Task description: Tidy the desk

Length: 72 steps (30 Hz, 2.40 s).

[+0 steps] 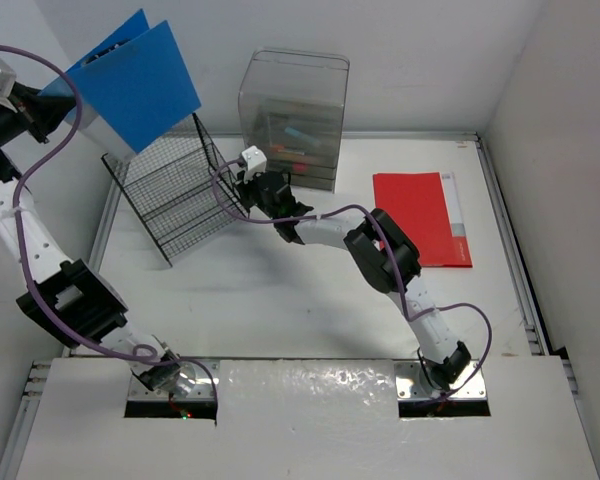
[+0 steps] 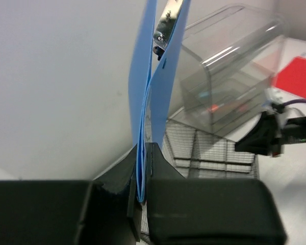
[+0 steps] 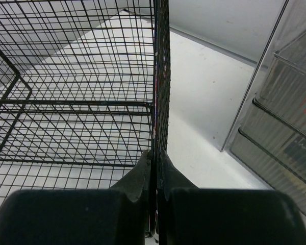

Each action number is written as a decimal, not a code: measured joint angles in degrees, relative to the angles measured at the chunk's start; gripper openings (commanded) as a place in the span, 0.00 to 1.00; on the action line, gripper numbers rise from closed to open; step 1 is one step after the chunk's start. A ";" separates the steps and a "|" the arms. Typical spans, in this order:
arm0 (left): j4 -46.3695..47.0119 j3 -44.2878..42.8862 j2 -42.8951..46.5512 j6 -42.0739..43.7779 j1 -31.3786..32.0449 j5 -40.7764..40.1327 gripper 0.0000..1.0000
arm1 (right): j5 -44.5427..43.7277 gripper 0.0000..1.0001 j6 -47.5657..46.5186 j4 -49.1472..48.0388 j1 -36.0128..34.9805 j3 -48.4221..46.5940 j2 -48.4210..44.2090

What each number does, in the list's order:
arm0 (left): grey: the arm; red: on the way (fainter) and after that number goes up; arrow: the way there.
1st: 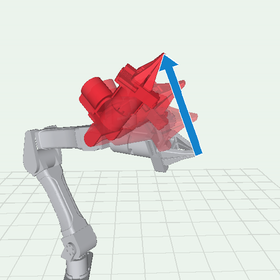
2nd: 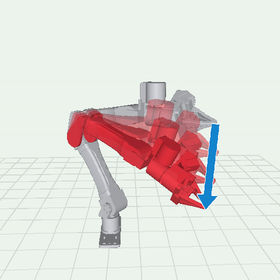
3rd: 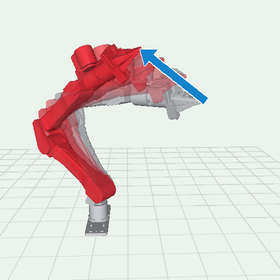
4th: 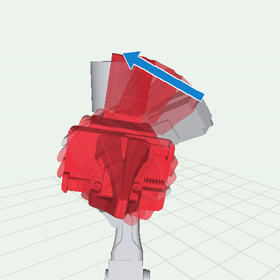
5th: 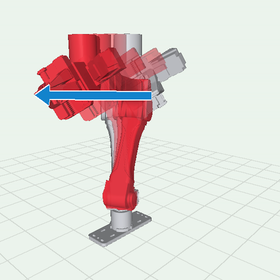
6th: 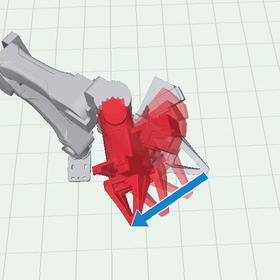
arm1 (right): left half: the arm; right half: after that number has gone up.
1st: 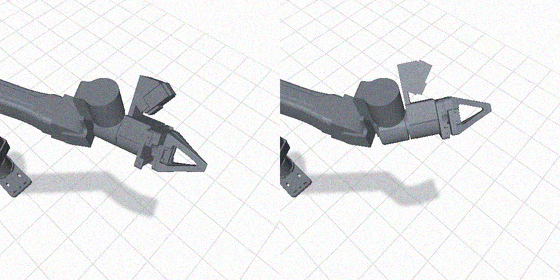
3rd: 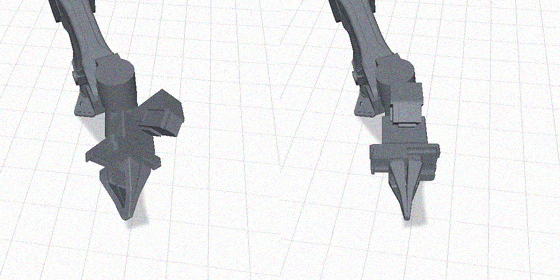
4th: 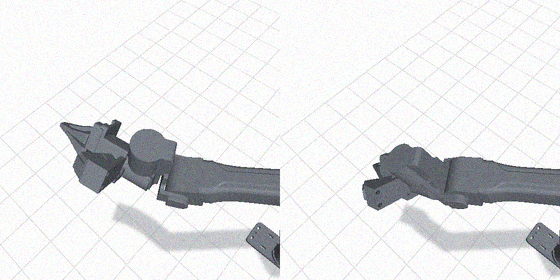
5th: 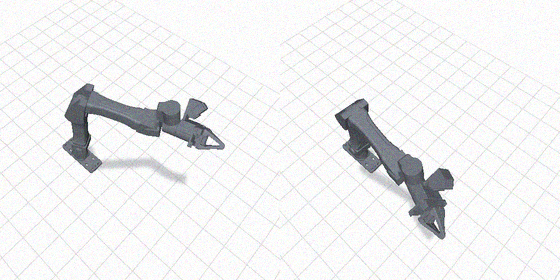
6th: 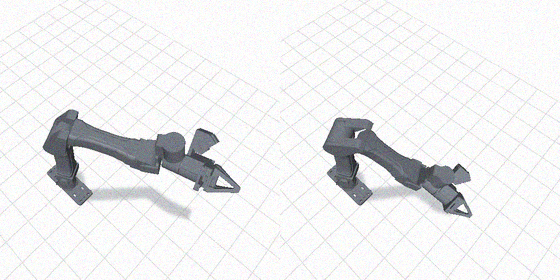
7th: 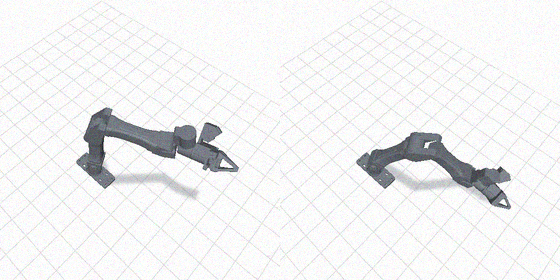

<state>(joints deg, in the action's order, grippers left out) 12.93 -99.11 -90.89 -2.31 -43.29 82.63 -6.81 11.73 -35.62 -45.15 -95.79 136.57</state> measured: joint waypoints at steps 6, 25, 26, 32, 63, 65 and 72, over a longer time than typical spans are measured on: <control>-26.99 -7.08 0.24 24.52 0.70 -7.48 0.00 | 0.00 0.00 -0.09 -0.28 0.00 0.42 -0.17; -49.22 -5.40 5.05 54.55 1.95 -4.55 0.00 | -0.48 0.00 0.09 -0.07 0.17 0.98 -0.59; -49.46 -5.38 5.20 54.80 1.95 -4.39 0.00 | -0.44 0.00 0.17 -0.02 0.37 0.98 -0.59; -49.13 -4.74 6.62 52.48 1.88 -4.55 0.00 | -0.20 0.00 0.26 1.53 0.70 0.98 -1.20; -28.28 9.22 12.59 35.12 0.68 -4.28 0.00 | 0.09 0.00 -0.98 2.93 0.87 2.43 -2.69; -30.80 7.65 11.54 37.86 0.61 -4.50 0.00 | 0.11 0.00 -0.98 2.93 0.87 2.43 -2.69; -48.98 -1.62 6.40 54.93 2.97 -6.34 0.00 | -0.07 0.00 -0.94 2.86 0.94 2.36 -2.69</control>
<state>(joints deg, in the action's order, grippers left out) -36.05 -100.73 -84.49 52.62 -40.32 76.29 -6.87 10.79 -32.75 -44.21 -93.43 133.88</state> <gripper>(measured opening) 0.007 0.009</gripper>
